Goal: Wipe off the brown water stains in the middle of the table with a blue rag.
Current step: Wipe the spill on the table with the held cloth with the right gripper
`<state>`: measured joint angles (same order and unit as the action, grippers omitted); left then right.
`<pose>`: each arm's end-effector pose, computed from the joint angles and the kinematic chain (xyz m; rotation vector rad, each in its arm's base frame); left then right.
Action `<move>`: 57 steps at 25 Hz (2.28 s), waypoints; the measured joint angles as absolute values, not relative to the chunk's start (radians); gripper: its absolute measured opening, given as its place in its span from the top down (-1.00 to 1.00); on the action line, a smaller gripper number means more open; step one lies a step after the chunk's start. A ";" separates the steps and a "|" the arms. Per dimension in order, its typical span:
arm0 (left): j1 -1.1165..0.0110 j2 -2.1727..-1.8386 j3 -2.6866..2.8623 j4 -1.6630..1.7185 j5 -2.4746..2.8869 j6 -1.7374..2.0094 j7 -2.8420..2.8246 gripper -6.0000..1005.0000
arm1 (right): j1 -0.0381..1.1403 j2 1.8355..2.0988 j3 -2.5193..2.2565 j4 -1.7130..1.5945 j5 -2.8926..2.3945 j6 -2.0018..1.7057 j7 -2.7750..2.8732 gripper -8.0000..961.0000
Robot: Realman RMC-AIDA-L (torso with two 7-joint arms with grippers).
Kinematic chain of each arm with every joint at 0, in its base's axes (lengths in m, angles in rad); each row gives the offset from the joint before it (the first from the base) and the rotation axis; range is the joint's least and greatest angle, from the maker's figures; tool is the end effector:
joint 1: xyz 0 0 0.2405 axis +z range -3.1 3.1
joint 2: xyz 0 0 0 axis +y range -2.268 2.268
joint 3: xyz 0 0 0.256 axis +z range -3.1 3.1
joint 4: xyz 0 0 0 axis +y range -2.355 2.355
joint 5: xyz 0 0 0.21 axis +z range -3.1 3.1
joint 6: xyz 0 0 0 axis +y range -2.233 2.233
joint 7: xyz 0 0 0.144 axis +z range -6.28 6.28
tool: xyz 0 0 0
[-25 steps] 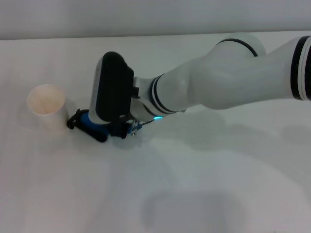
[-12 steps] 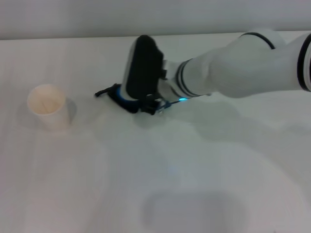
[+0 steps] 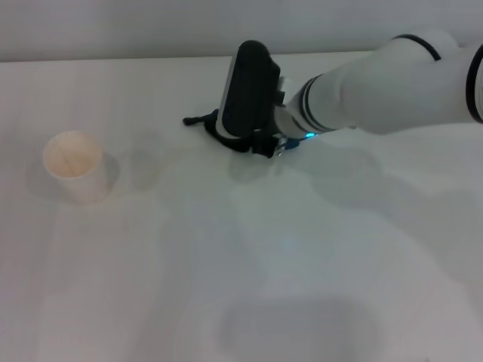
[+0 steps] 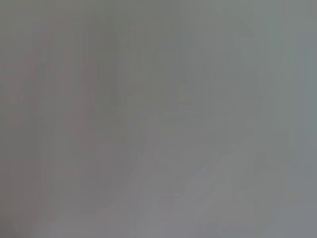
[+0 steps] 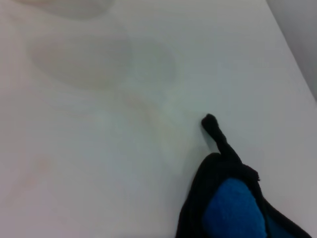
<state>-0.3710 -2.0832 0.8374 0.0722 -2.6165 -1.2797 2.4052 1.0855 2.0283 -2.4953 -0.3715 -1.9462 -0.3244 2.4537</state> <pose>-0.3693 0.3027 0.0316 -1.3213 -0.8876 -1.0445 0.1929 0.4348 -0.1198 -2.4723 0.0825 -0.5375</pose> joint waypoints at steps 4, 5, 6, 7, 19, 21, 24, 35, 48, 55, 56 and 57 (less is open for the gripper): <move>-0.362 -2.083 0.838 0.072 -2.617 -1.288 2.405 -0.75 | 1.106 2.028 -2.496 -0.337 -1.947 -0.335 2.454 0.75; -0.360 -2.083 0.838 0.072 -2.617 -1.290 2.405 -0.75 | 1.110 2.028 -2.496 -0.337 -1.947 -0.341 2.454 0.75; -0.359 -2.083 0.838 0.072 -2.616 -1.292 2.405 -0.75 | 1.113 2.028 -2.496 -0.339 -1.947 -0.347 2.454 0.75; -0.358 -2.083 0.838 0.072 -2.616 -1.294 2.405 -0.75 | 1.116 2.028 -2.496 -0.346 -1.947 -0.358 2.454 0.75; -0.354 -2.081 0.835 0.073 -2.617 -1.298 2.405 -0.75 | 1.111 2.028 -2.506 -0.678 -2.077 -0.519 2.454 0.75; -0.354 -2.080 0.833 0.073 -2.617 -1.298 2.405 -0.75 | 1.111 2.028 -2.506 -0.716 -2.108 -0.546 2.454 0.75; -0.354 -2.080 0.832 0.075 -2.617 -1.298 2.405 -0.75 | 1.111 2.028 -2.506 -0.740 -2.129 -0.572 2.454 0.75; -0.353 -2.079 0.831 0.081 -2.617 -1.298 2.405 -0.75 | 1.117 2.028 -2.391 -0.528 -2.192 -0.488 2.453 0.75; -0.346 -2.079 0.833 0.082 -2.617 -1.301 2.405 -0.75 | 1.089 2.021 -2.247 -0.364 -2.338 -0.507 2.455 0.75; -0.339 -2.078 0.831 0.083 -2.617 -1.311 2.405 -0.75 | 1.005 2.015 -2.203 -0.572 -2.429 -0.631 2.454 0.75; -0.339 -2.078 0.831 0.083 -2.617 -1.311 2.405 -0.75 | 0.984 2.018 -2.192 -0.622 -2.457 -0.651 2.454 0.75; -0.338 -2.077 0.831 0.084 -2.617 -1.311 2.405 -0.75 | 0.967 2.020 -2.187 -0.668 -2.477 -0.669 2.454 0.75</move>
<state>-0.3383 -2.0774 0.8313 0.0839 -2.6169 -1.3113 2.4053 0.9670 2.0201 -2.1868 -0.6683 -2.4767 -0.6693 2.4540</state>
